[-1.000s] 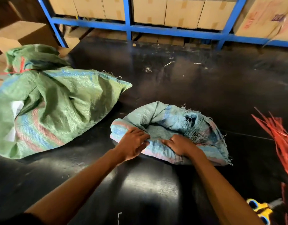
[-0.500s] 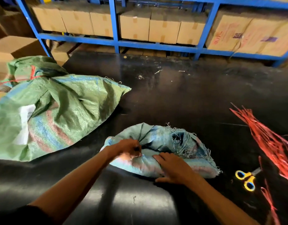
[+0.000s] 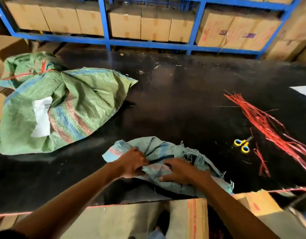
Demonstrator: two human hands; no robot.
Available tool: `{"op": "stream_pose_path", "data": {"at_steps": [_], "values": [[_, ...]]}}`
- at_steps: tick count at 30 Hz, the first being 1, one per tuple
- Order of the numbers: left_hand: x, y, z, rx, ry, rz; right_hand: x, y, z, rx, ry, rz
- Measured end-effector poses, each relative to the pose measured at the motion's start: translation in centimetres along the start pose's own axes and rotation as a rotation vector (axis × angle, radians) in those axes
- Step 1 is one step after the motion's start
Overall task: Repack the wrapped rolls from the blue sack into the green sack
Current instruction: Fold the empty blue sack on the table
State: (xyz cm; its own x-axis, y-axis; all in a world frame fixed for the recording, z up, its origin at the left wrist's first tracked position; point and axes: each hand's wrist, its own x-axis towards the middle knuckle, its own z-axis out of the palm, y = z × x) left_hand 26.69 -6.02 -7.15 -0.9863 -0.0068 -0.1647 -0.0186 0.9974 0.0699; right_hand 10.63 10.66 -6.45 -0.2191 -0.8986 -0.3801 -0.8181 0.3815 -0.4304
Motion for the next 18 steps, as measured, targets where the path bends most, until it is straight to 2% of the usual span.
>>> {"op": "stream_pose_path", "data": {"at_steps": [3, 5, 6, 7, 8, 10, 11, 12, 15, 18], "values": [[1.1, -0.2, -2.3, -0.375, -0.241, -0.117, -3.1, 0.1, -0.4, -0.156, 0.216, -0.099], [1.6, 0.5, -2.3, -0.594, -0.323, -0.183, -4.8, 1.5, -0.7, -0.242, 0.165, -0.057], [1.8, 1.2, -2.2, -0.627, -0.339, -0.207, -5.4, 2.2, -0.5, -0.262, 0.087, 0.007], [1.9, 1.7, -1.7, -0.591, -0.284, -0.2, -5.5, 2.8, -0.3, -0.27, 0.023, 0.064], [2.1, 2.2, -0.9, -0.488, -0.158, -0.173, -5.6, 3.2, -0.1, -0.271, 0.005, 0.097], [2.2, 2.9, 0.2, -0.235, 0.073, -0.089, -5.4, 3.2, -0.1, -0.24, 0.068, 0.124], [2.2, 3.1, 0.2, -0.184, 0.088, -0.091, -5.4, 3.3, -0.3, -0.21, 0.095, 0.131], [2.2, 3.4, -0.3, -0.206, 0.046, -0.131, -5.5, 3.4, -0.5, -0.186, 0.098, 0.127], [2.8, 4.4, -1.8, -0.51, -0.148, -0.259, -7.1, 3.8, -1.7, -0.089, 0.031, 0.117], [5.4, 8.3, -3.3, -0.619, -0.194, -0.207, -11.1, 6.4, -3.7, 0.072, -0.112, 0.126]]}}
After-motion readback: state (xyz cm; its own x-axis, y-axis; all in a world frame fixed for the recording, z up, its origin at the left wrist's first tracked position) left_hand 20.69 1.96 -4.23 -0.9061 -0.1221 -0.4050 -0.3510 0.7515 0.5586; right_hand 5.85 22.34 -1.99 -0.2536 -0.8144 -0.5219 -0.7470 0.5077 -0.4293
